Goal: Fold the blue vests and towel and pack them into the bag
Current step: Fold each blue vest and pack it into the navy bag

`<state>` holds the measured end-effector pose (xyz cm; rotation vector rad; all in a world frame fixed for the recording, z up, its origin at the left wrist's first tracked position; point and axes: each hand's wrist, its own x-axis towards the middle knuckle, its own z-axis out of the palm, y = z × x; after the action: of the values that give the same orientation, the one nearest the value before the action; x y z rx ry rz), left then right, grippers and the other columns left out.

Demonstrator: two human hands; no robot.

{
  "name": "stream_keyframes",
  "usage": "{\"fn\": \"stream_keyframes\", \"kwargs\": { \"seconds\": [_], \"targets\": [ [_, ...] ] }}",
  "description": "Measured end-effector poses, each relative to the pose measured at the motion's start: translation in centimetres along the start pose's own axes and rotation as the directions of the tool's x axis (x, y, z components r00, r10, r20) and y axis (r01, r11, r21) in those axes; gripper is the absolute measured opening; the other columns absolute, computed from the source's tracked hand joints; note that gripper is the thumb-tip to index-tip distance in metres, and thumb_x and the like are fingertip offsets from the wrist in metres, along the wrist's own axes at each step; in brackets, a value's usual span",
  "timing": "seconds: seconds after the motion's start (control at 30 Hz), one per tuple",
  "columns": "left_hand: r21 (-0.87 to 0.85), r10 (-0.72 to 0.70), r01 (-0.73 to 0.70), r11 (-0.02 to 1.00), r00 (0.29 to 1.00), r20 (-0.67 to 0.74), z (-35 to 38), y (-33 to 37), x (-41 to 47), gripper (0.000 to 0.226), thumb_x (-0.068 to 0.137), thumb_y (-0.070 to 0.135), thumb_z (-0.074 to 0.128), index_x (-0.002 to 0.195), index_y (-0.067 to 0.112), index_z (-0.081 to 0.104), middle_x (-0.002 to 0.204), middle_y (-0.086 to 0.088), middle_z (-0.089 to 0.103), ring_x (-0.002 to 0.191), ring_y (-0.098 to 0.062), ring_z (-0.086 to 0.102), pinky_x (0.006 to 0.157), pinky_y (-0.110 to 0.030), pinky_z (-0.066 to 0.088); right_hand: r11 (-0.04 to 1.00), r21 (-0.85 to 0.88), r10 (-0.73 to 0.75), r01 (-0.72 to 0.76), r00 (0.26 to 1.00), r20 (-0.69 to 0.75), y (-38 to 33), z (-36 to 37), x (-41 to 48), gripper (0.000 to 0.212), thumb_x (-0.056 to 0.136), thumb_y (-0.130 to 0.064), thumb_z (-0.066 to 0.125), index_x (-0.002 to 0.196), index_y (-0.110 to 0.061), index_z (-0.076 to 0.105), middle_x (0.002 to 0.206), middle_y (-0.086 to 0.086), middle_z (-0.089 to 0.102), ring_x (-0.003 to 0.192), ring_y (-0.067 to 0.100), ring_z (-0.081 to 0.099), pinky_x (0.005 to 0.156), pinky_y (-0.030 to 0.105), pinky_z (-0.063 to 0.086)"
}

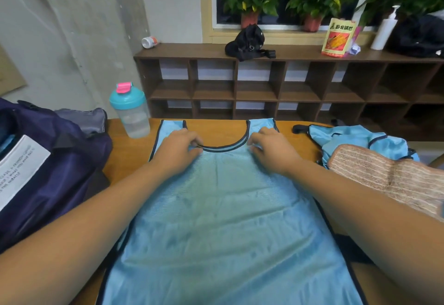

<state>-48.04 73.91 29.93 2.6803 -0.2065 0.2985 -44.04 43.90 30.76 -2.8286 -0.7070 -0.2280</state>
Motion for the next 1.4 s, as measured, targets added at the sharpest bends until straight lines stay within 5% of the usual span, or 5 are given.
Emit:
{"fn": "stream_keyframes", "kwargs": {
  "seconds": [0.17, 0.6, 0.93, 1.27, 1.4],
  "targets": [
    [0.008, 0.040, -0.040, 0.999, 0.999, 0.019, 0.8, -0.9, 4.9, 0.008, 0.093, 0.035, 0.078, 0.094, 0.036, 0.070, 0.097, 0.012, 0.063, 0.095, -0.012, 0.061, 0.089, -0.040, 0.055, 0.998, 0.055, -0.037, 0.034, 0.998, 0.045, 0.8, 0.1, 4.5, 0.012, 0.105, -0.029, 0.062, 0.113, -0.026, 0.070, 0.116, 0.000, 0.058, 0.113, 0.023, 0.052, 0.099, 0.040, 0.046],
    [0.393, -0.174, 0.130, 0.910, 0.982, 0.078, -1.3, -7.6, 12.4, 0.022, 0.097, 0.028, 0.064, 0.119, 0.023, 0.060, 0.122, -0.006, 0.057, 0.115, -0.031, 0.058, 0.103, -0.050, 0.047, 0.982, 0.001, 0.186, -0.189, 0.966, 0.181, 7.9, -1.1, 12.8, 0.039, 0.104, -0.036, 0.065, 0.140, -0.025, 0.059, 0.136, 0.003, 0.065, 0.126, 0.028, 0.060, 0.116, 0.052, 0.042],
    [0.404, -0.205, 0.144, 0.903, 0.972, 0.111, -1.4, -8.7, 14.0, 0.009, 0.102, 0.021, 0.052, 0.096, 0.020, 0.057, 0.110, -0.008, 0.053, 0.104, -0.032, 0.057, 0.097, -0.052, 0.050, 0.982, 0.000, 0.183, -0.189, 0.952, 0.244, 9.0, -1.3, 14.3, 0.010, 0.100, -0.033, 0.070, 0.092, -0.028, 0.064, 0.095, -0.004, 0.068, 0.098, 0.021, 0.063, 0.097, 0.047, 0.048],
    [0.225, -0.216, 0.194, 0.955, 0.973, 0.077, -2.2, -9.0, 14.6, 0.012, 0.106, 0.012, 0.046, 0.105, 0.021, 0.055, 0.096, 0.000, 0.065, 0.092, -0.026, 0.063, 0.086, -0.046, 0.054, 0.964, 0.191, 0.139, -0.183, 0.965, 0.222, 10.3, -2.7, 15.1, 0.003, 0.102, -0.018, 0.069, 0.102, -0.019, 0.072, 0.096, -0.003, 0.069, 0.092, 0.015, 0.063, 0.070, 0.024, 0.044],
    [0.209, -0.236, 0.193, 0.959, 0.949, 0.207, -2.8, -8.4, 15.2, 0.013, 0.106, 0.031, 0.062, 0.109, 0.019, 0.068, 0.101, 0.002, 0.068, 0.099, -0.021, 0.064, 0.090, -0.040, 0.054, 0.966, 0.128, 0.163, -0.223, 0.916, 0.367, 10.9, -3.3, 15.5, 0.010, 0.097, -0.017, 0.077, 0.105, -0.020, 0.073, 0.101, -0.001, 0.069, 0.095, 0.016, 0.064, 0.081, 0.030, 0.045]
  ]
}}
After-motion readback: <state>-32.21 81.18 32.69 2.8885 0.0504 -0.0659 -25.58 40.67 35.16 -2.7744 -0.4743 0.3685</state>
